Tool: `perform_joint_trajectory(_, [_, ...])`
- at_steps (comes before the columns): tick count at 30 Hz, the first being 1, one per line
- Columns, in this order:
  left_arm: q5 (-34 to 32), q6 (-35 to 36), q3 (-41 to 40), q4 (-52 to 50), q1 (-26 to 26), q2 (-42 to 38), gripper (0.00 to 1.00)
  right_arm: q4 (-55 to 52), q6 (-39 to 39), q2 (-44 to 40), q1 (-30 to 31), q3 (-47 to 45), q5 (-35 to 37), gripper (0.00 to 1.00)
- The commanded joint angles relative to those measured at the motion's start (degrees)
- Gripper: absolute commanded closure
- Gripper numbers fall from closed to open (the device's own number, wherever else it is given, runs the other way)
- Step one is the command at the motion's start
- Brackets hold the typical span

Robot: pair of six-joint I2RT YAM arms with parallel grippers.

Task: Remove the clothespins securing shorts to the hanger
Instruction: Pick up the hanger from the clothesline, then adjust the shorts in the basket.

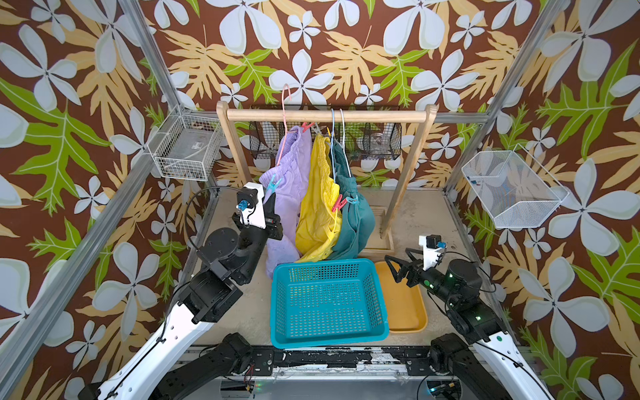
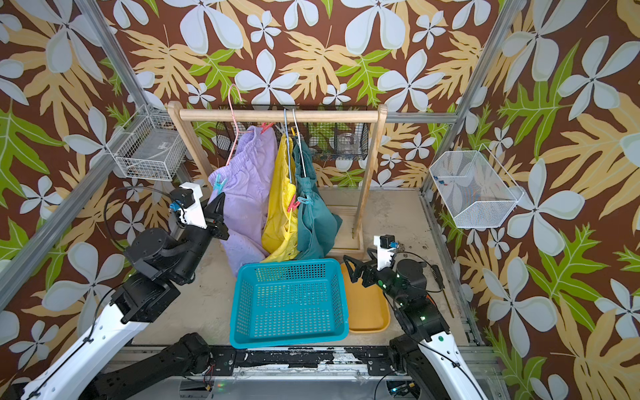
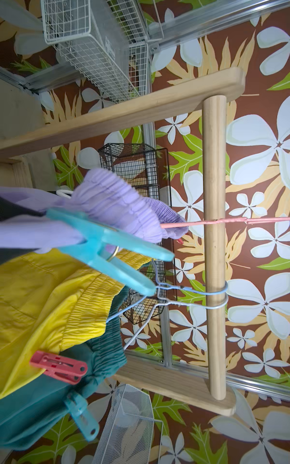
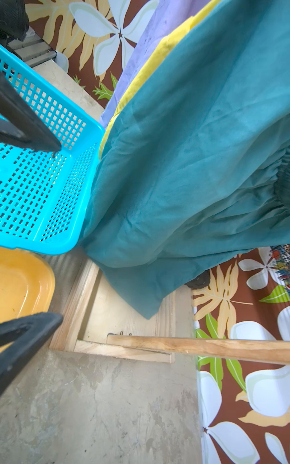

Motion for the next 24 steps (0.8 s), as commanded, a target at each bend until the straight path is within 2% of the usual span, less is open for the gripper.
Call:
perform_joint_trajectory(1, [5.9,1.3,-4.3,4.2,0.0,-4.7,1.00,1.6,-0.1,-1.9,0.1,-0.3,-1.9,0.00])
perform_joint_trajectory(3, [8.8,1.7,-6.6,0.0,0.0,-8.7,1.00,2.7,-0.2,-3.9,0.0,-0.8,-3.3,0.00])
perform_joint_trajectory(8, [9.6,1.5,-8.6,-7.6,0.0,-17.1,1.00,8.0,1.4,-6.6,0.1,-1.7,-8.3,0.00])
perform_joint_trajectory(14, [19.0,0.7,-7.9,-10.1,0.0,-26.5,1.00,11.7,3.0,-3.9,2.2,0.0,-9.0,0.00])
perform_joint_trajectory(16, [21.9,1.0,-6.4,-10.1,0.1,-27.7,1.00,12.2,2.2,-1.4,6.7,1.3,-6.1,0.00])
perform_joint_trajectory(17, [23.4,1.1,-5.1,-10.3,0.0,-28.0,1.00,12.0,0.8,0.3,10.8,2.3,-2.9,0.00])
perform_joint_trajectory(19, [25.5,1.1,-2.7,-10.4,0.0,-27.6,1.00,9.8,-3.9,3.6,21.5,5.5,7.1,0.00])
perform_joint_trajectory(21, [27.8,1.4,0.1,-10.4,0.0,-26.8,1.00,9.3,-8.9,5.4,33.9,7.8,20.7,0.00])
perform_joint_trajectory(22, [28.4,1.7,1.5,-10.2,0.0,-26.5,1.00,10.1,-10.4,5.8,37.7,8.2,24.5,0.00])
perform_joint_trajectory(24, [28.9,2.2,5.0,-10.1,0.0,-25.5,1.00,13.6,-11.3,6.5,42.4,8.0,26.4,0.00])
